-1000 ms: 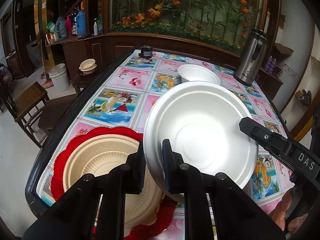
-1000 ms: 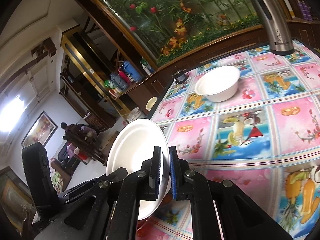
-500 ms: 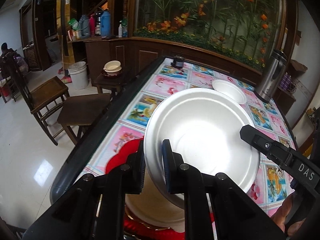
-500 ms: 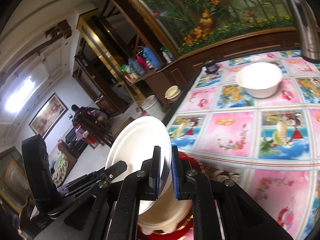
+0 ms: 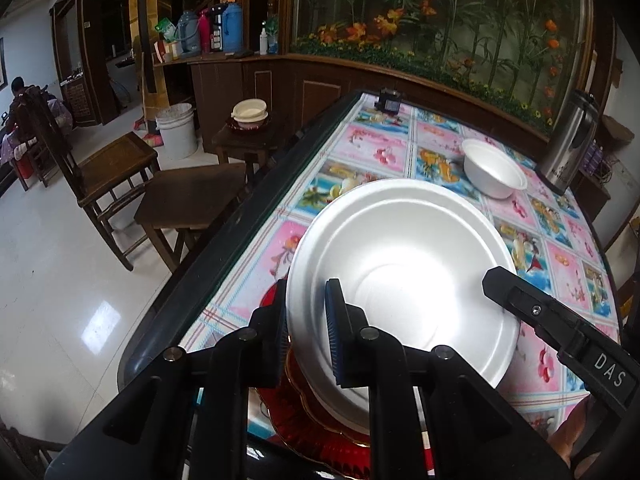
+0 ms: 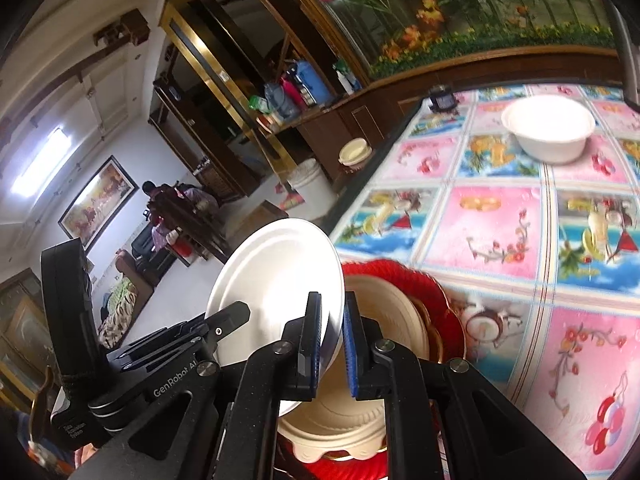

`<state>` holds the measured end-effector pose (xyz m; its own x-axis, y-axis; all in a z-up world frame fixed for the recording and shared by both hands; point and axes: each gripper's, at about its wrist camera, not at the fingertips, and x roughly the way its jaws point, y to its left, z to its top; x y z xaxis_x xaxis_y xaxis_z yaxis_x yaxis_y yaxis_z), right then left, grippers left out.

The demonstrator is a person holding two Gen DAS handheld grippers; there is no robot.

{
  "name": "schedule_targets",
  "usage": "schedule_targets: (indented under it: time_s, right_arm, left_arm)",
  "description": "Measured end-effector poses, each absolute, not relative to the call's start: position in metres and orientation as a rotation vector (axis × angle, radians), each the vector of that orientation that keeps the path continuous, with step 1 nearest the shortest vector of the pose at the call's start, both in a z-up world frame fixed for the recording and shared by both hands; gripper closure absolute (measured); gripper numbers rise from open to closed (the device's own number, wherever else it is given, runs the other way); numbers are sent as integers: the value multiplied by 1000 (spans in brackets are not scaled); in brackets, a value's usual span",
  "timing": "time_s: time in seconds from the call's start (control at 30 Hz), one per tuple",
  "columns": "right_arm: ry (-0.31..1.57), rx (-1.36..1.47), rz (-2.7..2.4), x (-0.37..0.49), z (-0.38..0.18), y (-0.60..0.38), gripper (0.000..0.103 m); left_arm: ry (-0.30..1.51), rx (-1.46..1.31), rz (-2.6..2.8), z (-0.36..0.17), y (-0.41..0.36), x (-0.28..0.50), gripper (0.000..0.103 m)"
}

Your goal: Organize plates and bowls

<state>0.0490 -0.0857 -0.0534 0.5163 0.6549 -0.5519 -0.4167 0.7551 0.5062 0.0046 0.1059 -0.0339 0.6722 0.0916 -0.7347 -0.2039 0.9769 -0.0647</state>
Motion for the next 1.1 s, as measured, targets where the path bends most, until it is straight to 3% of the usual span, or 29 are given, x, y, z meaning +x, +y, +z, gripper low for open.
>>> schedule_targets:
  time_s: [0.6,0.67,0.73,0.8,0.9,0.97,1.1]
  right_arm:
    - [841,266,621,44,-78,-85,90]
    - [806,247,606,41,-72,-88,86]
    - [784,252,609,41,-68,-94,75]
    - [764,272,608,42,-63,-104,68]
    - [710,286,551,48,-59,-127,65]
    - [682,278,476,55,-58,-143,55]
    - [657,313,290,80,-69,-206,53]
  left_arm:
    - [891,-82,173,-56,100,5,86]
    - [877,-71,185,-53,100,3,84]
    - [855,-61,196,-48,101,1,75]
    - [836,-56,213,-44,103,-1,57]
    - [810,-55,226,-38,104,-2,56]
    - [804,-54,213,-34,100,-1,54]
    - [795,-37,181,-27,82,5,36]
